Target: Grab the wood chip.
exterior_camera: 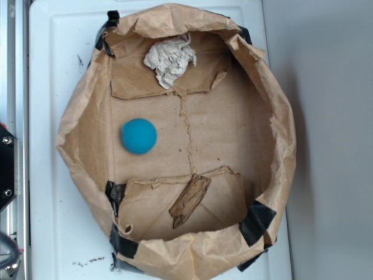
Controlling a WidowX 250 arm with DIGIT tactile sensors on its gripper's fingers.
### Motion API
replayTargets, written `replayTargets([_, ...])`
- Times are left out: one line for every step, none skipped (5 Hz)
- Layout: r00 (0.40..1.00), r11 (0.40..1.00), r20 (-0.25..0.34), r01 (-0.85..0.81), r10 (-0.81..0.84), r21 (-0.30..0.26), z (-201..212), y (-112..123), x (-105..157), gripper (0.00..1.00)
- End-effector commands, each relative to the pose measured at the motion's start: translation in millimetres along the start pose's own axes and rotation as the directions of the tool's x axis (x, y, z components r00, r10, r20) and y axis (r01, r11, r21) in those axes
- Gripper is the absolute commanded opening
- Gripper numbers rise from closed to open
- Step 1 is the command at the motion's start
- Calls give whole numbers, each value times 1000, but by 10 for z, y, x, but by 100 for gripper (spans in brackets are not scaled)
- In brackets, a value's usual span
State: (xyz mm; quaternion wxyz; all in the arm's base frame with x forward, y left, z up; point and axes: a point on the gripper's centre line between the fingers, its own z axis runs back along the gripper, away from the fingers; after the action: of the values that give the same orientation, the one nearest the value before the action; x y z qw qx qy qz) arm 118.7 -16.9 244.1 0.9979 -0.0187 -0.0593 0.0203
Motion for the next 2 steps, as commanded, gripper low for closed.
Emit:
replayTargets([1000,1000,0,0,0,0,0,0,0,100])
replayTargets([988,988,47,-148,146,40,-213,129,483,100])
